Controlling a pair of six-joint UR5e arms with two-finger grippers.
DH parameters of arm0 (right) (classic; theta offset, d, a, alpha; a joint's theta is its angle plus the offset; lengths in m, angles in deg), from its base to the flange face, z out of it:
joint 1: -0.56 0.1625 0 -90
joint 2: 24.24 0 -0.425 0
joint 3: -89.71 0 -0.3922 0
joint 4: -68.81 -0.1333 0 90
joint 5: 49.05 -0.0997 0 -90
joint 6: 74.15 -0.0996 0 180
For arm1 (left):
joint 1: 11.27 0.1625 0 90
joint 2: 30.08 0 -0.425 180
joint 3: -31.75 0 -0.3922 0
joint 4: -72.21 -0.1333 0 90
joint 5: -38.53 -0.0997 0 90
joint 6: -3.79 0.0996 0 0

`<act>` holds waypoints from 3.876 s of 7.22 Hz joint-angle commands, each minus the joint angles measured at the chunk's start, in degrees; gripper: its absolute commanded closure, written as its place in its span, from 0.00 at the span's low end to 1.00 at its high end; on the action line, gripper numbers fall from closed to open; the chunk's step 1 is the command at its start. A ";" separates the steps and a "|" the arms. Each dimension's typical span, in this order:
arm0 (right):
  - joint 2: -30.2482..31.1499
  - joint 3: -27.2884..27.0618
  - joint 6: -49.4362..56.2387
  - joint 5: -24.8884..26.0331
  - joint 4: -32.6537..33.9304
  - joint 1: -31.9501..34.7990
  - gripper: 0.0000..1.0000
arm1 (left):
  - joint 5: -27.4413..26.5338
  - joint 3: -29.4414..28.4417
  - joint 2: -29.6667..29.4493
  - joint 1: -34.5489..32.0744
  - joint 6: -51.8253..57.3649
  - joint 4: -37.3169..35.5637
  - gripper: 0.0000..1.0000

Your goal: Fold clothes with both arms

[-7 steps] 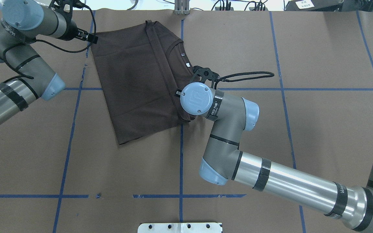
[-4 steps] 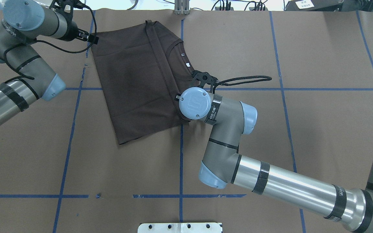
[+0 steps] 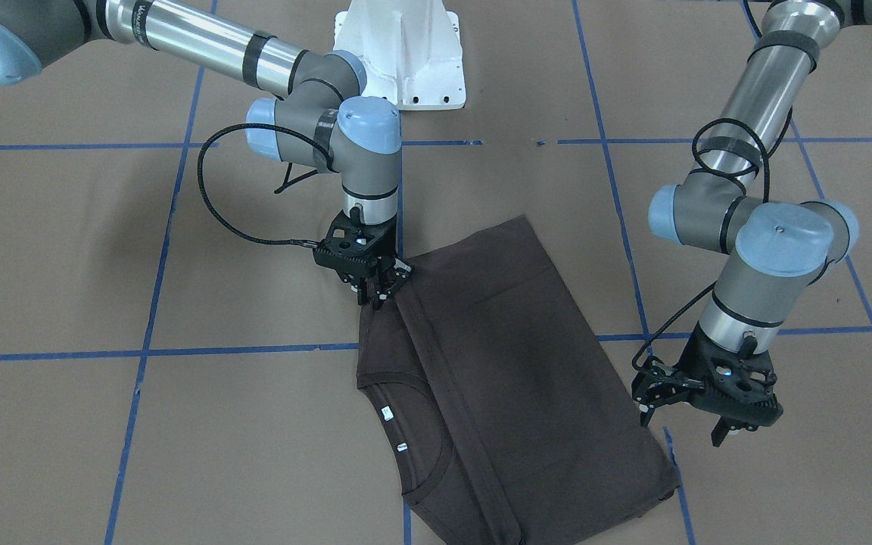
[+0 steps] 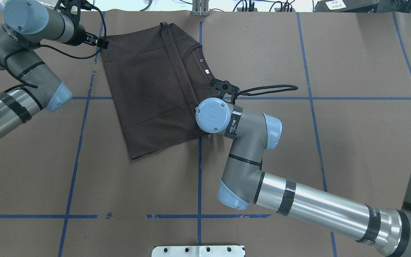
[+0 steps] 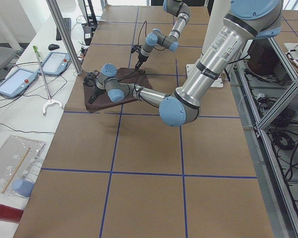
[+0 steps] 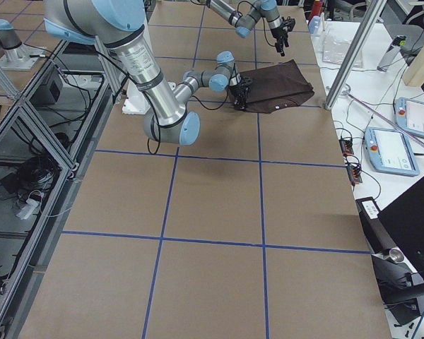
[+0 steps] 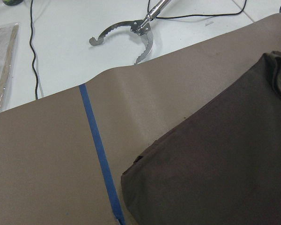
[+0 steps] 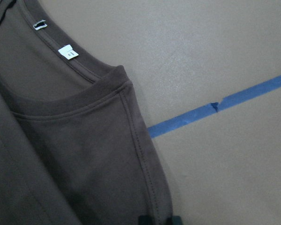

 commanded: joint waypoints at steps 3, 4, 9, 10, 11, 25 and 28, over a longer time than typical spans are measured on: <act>-0.10 -2.01 -0.39 0.01 1.70 -0.01 1.00 | 0.00 0.16 -0.07 1.82 -2.28 0.07 0.00; 1.12 -6.46 -0.82 0.19 4.58 -1.40 1.00 | 0.00 0.60 -0.07 2.17 -2.37 0.07 0.00; 22.82 -35.32 -5.47 11.86 12.24 -17.82 1.00 | 0.09 0.69 -0.34 3.05 -3.51 0.15 0.00; 23.80 -35.42 -6.01 13.01 12.34 -18.98 1.00 | 0.09 0.69 -0.34 3.05 -3.52 0.15 0.00; 24.94 -36.20 -7.32 13.45 12.34 -20.04 1.00 | 0.09 0.86 -0.34 3.05 -3.52 0.07 0.00; 27.67 -36.65 20.44 22.77 2.85 -28.48 0.34 | 0.09 1.39 -0.07 3.05 -3.60 -0.02 0.00; 27.67 -35.25 20.44 23.30 2.85 -28.75 0.37 | 0.09 1.39 0.01 3.05 -3.52 -0.11 0.00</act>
